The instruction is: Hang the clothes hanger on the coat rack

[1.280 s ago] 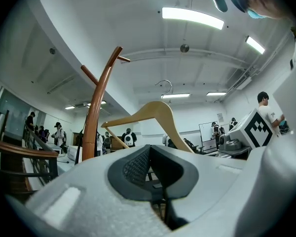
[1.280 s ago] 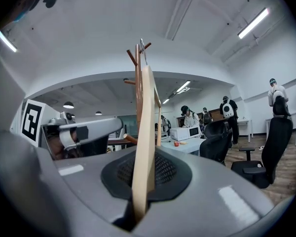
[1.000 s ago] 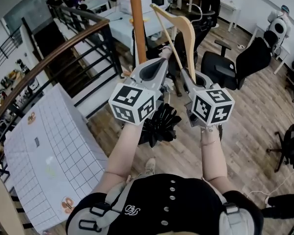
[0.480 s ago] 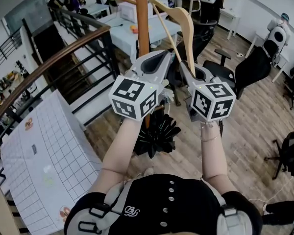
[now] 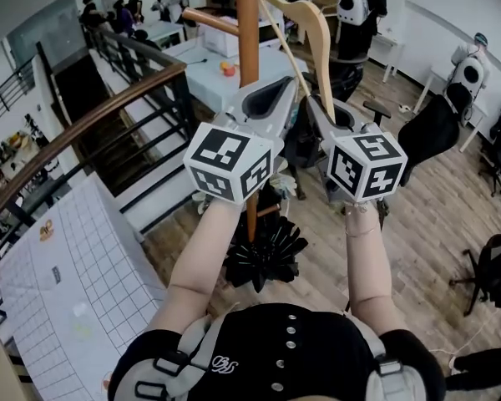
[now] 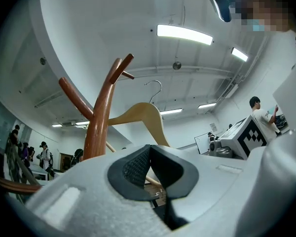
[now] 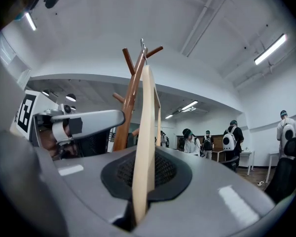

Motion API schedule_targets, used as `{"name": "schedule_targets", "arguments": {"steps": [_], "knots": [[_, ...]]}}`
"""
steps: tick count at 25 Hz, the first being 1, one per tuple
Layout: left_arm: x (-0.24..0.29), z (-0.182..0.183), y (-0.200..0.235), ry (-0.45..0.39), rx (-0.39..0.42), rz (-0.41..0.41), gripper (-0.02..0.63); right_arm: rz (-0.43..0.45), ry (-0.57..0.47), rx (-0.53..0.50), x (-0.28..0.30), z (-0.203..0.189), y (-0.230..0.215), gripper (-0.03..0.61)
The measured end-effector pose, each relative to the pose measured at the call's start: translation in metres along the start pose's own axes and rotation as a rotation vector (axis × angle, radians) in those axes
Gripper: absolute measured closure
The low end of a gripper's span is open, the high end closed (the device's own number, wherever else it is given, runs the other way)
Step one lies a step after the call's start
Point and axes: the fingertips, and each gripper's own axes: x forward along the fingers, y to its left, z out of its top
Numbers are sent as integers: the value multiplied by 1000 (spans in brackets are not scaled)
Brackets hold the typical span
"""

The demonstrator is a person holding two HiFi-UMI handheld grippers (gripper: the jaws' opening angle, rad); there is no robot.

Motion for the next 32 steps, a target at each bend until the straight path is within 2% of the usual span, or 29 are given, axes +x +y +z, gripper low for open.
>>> {"name": "schedule_targets", "arguments": {"steps": [6, 14, 18, 22, 32], "knots": [[15, 20, 15, -27, 29, -15, 617, 2, -23, -35, 21, 29, -4, 578], [32, 48, 13, -62, 52, -66, 617, 11, -65, -31, 42, 67, -6, 578], [32, 71, 18, -120, 86, -32, 617, 19, -84, -29, 48, 82, -4, 578], [31, 90, 23, -163, 85, -1, 617, 26, -87, -35, 54, 96, -4, 578], [29, 107, 31, -181, 107, 15, 617, 14, -106, -55, 75, 123, -8, 580]]}}
